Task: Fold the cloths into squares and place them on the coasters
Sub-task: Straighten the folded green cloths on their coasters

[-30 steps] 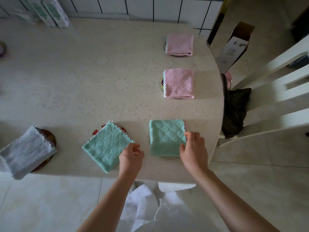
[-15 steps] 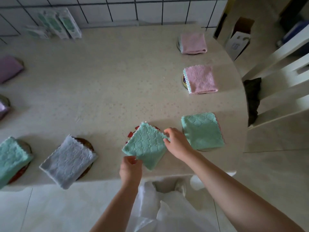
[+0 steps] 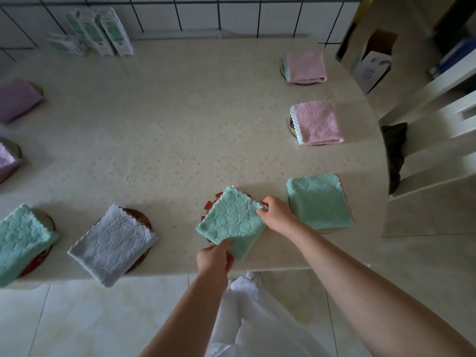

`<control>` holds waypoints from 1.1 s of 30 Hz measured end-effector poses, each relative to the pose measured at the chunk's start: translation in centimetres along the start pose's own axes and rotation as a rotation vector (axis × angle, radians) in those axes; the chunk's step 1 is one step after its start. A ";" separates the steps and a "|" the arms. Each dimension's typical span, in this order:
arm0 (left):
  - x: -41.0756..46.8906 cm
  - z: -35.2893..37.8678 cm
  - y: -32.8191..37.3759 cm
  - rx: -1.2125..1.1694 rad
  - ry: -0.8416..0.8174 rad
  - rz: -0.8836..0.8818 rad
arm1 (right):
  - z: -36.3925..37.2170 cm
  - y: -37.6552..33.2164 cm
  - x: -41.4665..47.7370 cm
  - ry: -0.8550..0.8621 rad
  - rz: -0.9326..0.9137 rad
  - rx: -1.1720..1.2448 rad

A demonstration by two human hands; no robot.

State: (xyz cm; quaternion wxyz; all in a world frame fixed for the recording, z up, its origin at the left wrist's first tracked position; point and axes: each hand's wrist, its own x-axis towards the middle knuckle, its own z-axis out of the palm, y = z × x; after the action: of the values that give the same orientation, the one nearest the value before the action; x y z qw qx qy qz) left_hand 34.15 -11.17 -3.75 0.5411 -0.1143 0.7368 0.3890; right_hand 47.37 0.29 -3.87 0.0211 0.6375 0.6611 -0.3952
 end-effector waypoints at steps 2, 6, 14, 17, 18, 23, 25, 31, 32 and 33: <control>-0.1 0.0 0.1 -0.018 -0.018 0.008 | -0.2 0.0 -0.1 -0.001 0.027 0.072; -0.3 -0.7 1.2 0.082 -0.017 0.205 | -0.7 -0.1 -0.7 -0.001 0.073 0.291; 2.0 -1.3 7.4 0.340 -0.150 0.423 | 0.1 -0.5 -2.6 -0.054 0.200 0.798; 2.9 -1.1 8.0 0.429 -0.126 0.397 | 1.7 -0.2 -3.1 -0.083 0.296 0.882; 3.0 -1.1 7.8 0.452 -0.112 0.379 | 2.3 0.0 -3.3 -0.069 0.318 0.868; 3.1 -2.1 5.9 0.420 -0.055 0.367 | 3.6 0.8 -3.7 0.059 0.229 0.592; 2.9 -2.5 5.4 0.441 -0.044 0.390 | 3.5 1.0 -4.0 0.071 0.204 0.541; 2.6 -3.3 4.1 0.534 0.036 0.483 | 3.6 1.6 -4.6 0.089 0.174 0.460; 2.5 -3.3 4.0 0.563 0.043 0.507 | 3.7 1.6 -4.7 0.091 0.174 0.454; 2.4 -3.3 3.9 0.593 0.054 0.531 | 3.8 1.6 -4.8 0.091 0.173 0.444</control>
State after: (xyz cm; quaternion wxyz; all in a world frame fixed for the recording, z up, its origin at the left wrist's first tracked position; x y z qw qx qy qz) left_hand 28.57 -10.20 -3.73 0.4115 0.2312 0.8350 0.2829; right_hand 47.85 -5.95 -4.68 -0.1156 0.6979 0.5012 -0.4984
